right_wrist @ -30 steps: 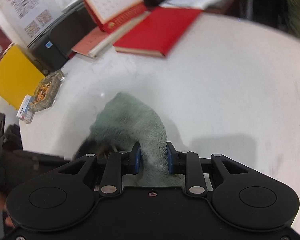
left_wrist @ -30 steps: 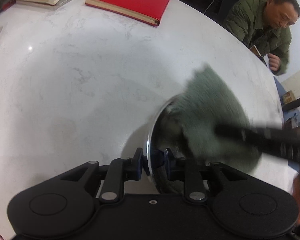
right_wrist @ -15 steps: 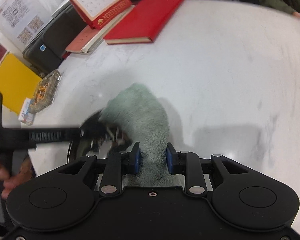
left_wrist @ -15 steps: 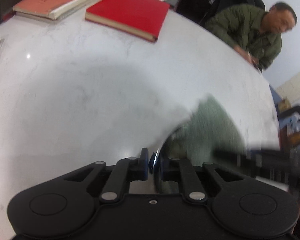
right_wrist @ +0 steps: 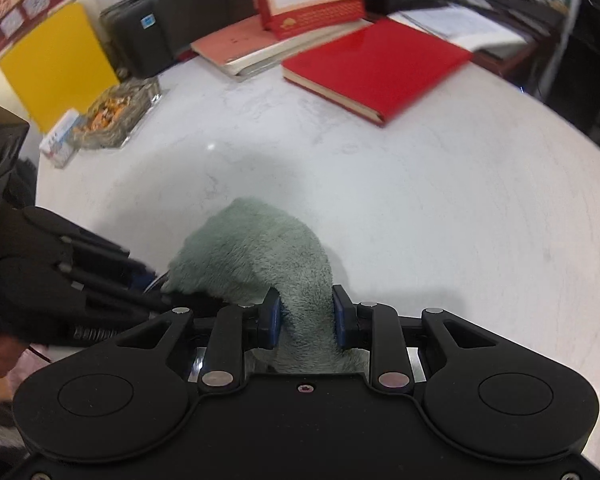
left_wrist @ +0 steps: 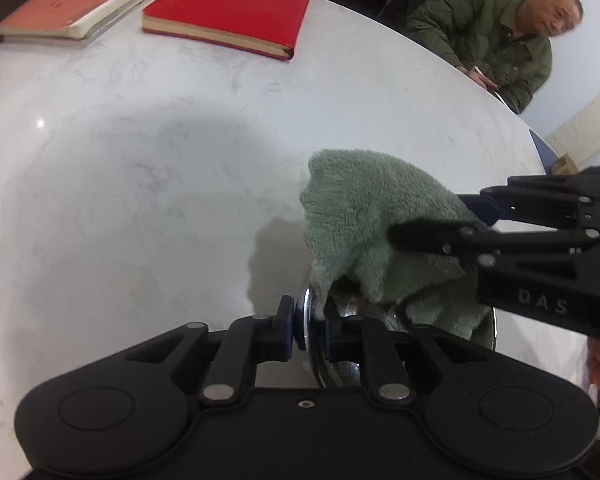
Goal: Clean bowl
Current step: 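Wipe the cloth around the bowl's outer wall with the right gripper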
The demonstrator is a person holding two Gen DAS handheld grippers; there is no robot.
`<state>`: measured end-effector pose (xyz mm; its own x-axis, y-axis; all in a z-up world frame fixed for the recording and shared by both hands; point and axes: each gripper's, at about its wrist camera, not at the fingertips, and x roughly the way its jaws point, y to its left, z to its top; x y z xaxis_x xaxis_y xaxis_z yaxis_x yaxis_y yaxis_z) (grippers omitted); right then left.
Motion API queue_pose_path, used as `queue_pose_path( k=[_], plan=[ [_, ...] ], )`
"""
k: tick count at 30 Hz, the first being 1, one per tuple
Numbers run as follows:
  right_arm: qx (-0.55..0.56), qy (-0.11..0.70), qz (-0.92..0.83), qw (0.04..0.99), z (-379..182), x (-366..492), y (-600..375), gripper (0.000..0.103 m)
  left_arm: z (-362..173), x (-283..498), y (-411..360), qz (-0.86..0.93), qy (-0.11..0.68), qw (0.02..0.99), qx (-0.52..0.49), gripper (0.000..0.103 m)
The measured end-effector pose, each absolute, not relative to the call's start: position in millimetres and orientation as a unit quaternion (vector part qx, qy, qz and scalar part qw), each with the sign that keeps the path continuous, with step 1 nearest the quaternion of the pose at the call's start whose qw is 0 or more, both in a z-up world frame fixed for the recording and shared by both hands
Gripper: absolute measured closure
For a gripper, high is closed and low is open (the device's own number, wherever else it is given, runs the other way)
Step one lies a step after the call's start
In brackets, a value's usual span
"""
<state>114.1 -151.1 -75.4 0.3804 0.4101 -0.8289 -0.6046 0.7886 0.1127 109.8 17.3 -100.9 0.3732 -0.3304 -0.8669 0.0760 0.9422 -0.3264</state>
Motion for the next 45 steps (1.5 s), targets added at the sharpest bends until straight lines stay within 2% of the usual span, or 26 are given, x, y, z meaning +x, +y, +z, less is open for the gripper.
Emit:
queue_pose_path(
  k=[7,16,24,35,45],
  plan=[
    [0.036,0.521,0.245,0.816,-93.6,93.3,-203.4,0.078,-105.0,109.4,21.3,-0.101,0.542,0.821,-0.149,0.089],
    [0.012,0.493,0.267,0.828,-81.0,124.5,-181.8,0.078,-105.0,101.3,14.5,-0.085,0.538,0.824,-0.155,0.089],
    [0.067,0.553,0.241,0.795,-92.7,87.2,-214.4,0.078,-112.0,91.2,12.5,-0.055,0.521,0.828,-0.201,0.086],
    [0.033,0.547,0.252,0.798,-89.2,106.5,-204.3,0.079,-95.6,106.1,12.3,-0.07,0.508,0.842,-0.171,0.09],
    [-0.086,0.497,0.299,0.81,-77.1,131.9,-165.2,0.079,-102.5,94.5,7.2,-0.1,0.537,0.826,-0.141,0.089]
  ],
)
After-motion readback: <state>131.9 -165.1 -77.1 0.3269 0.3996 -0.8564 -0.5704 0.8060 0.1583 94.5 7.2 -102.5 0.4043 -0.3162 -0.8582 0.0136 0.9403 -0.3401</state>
